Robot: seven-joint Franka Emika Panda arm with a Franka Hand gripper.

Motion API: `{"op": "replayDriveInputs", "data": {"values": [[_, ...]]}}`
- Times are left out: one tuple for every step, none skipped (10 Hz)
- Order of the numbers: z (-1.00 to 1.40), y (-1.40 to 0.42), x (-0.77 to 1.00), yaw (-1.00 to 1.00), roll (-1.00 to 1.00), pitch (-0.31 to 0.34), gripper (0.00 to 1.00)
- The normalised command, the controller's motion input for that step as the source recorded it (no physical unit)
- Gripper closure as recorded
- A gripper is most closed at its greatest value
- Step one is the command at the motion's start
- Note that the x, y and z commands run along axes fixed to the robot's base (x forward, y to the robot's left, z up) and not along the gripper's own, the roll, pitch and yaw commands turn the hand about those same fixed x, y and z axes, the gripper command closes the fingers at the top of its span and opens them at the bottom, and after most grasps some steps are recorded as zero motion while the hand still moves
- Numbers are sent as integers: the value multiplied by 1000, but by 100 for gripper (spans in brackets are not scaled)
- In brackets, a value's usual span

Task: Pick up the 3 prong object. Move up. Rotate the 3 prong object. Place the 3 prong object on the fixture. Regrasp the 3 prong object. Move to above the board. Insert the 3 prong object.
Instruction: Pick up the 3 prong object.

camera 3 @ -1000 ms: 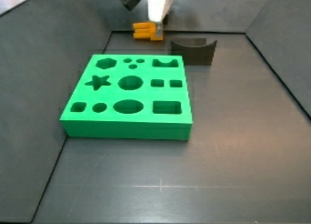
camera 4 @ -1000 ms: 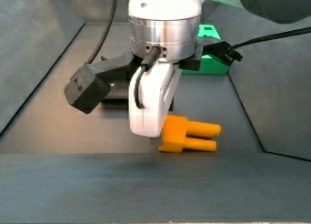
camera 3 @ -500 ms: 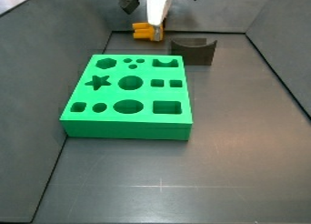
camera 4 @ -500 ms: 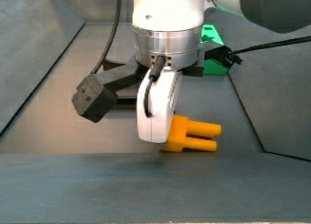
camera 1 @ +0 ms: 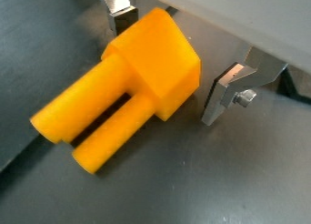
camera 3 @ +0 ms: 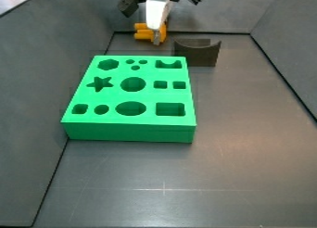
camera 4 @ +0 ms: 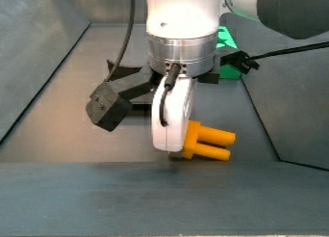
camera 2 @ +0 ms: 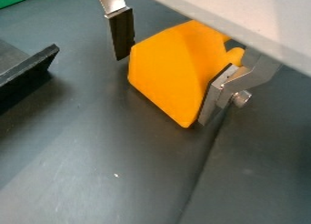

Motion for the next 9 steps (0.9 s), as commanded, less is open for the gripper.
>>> {"op": "replayDriveInputs", "data": {"values": [[-123, -49, -60, -137, -53, -44, 0], [-69, 0, -106, -297, -99, -41, 0], [0, 26, -97, -431, -143, -43, 0], [-26, 71, -131, -466, -209, -107, 0], [-69, 66, -94, -423, -213, -121, 0], [-120, 37, -9, -266, -160, -110, 0], [-163, 0, 0, -100, -110, -93, 0], [-246, 0, 0, -31, -93, -99, 0], [-177, 0, 3, -6, -84, -70, 0]]}}
